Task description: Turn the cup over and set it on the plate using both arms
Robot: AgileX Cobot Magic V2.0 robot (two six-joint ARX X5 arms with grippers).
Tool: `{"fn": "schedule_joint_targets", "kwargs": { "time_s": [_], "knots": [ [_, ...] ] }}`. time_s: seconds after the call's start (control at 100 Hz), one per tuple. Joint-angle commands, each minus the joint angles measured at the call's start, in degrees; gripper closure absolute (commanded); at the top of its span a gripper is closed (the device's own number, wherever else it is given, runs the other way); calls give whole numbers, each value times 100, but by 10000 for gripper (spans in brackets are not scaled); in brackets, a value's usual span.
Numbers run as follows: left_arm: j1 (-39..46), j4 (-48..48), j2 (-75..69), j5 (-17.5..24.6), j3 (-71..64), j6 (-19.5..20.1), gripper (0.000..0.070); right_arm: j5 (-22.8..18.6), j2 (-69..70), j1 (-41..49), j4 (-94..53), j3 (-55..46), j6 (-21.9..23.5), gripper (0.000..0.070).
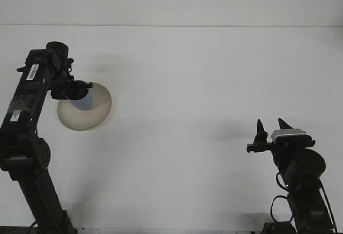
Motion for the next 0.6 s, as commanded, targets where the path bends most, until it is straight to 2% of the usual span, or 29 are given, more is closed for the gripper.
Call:
{"fn": "schedule_joint_targets", "kwargs": {
  "time_s": [0.0,0.25,0.29,0.42,0.51,0.59],
  "knots": [
    [7,-26,210,11,111,-68,684,11,9,-2,74,7,7,279],
    [7,28,426,11,111,-70,677,50,9,-4,76,7,4,279],
    [7,37,431,9,111,-72,650,50,9,-7,76,7,4,279],
    [7,74,431,11,111,-90,478,74,9,-7,76,7,2,279],
    [7,76,431,11,111,-92,434,177,9,-7,76,7,2,279],
    [7,76,428,11,111,-92,433,179,9,-7,76,7,2,279]
  ]
}}
